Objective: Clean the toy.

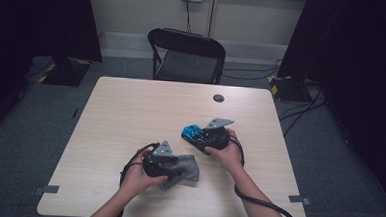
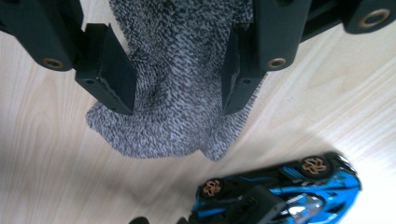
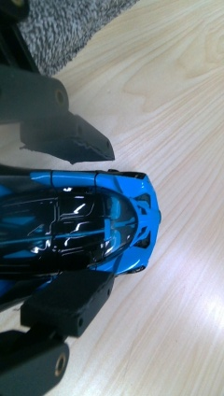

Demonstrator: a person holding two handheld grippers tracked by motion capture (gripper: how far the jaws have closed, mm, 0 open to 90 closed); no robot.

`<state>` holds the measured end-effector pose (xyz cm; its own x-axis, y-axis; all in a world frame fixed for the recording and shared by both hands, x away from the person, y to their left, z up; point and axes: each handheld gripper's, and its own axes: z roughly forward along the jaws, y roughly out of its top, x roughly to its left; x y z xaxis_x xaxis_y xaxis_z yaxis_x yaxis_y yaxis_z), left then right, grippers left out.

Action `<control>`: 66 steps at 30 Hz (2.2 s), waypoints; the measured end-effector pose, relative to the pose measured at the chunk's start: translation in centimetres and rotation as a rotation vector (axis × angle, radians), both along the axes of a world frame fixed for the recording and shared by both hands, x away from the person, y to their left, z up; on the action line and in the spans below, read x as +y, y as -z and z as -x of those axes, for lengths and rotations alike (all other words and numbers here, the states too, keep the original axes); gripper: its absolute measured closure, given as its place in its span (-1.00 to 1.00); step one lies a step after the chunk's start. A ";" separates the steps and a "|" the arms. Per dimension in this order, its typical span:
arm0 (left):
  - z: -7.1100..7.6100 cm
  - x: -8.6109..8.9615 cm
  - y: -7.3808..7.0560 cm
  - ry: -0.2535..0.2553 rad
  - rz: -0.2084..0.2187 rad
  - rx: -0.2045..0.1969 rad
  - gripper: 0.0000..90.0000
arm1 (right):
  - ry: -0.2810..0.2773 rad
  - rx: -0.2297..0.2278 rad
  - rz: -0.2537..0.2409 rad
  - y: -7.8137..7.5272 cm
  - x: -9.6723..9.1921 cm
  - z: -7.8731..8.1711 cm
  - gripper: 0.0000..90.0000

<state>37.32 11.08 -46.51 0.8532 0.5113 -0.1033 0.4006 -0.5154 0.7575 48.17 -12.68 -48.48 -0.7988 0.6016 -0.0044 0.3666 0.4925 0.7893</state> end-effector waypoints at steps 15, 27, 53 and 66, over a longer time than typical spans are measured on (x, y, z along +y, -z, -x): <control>-1.1 3.6 -1.8 -0.115 0.073 -0.028 -0.21 | -0.201 0.049 -0.160 -2.5 -0.1 3.0 -0.19; -1.5 5.4 -1.4 -0.206 0.073 -0.021 -0.26 | -0.388 0.112 -0.160 -1.8 3.0 6.9 0.00; -2.7 6.3 -1.6 -0.251 0.089 -0.033 -0.27 | -0.263 0.114 -0.011 1.2 4.2 8.5 0.79; -3.6 5.9 -3.0 -0.244 0.101 -0.077 -0.30 | -0.166 0.133 -0.092 -2.4 -0.3 7.9 0.80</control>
<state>40.94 16.96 -43.47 0.7132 0.6932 -0.1039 0.4434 -0.3313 0.8329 40.23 -12.95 -46.10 -0.8769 0.4545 0.1564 0.3902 0.4830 0.7839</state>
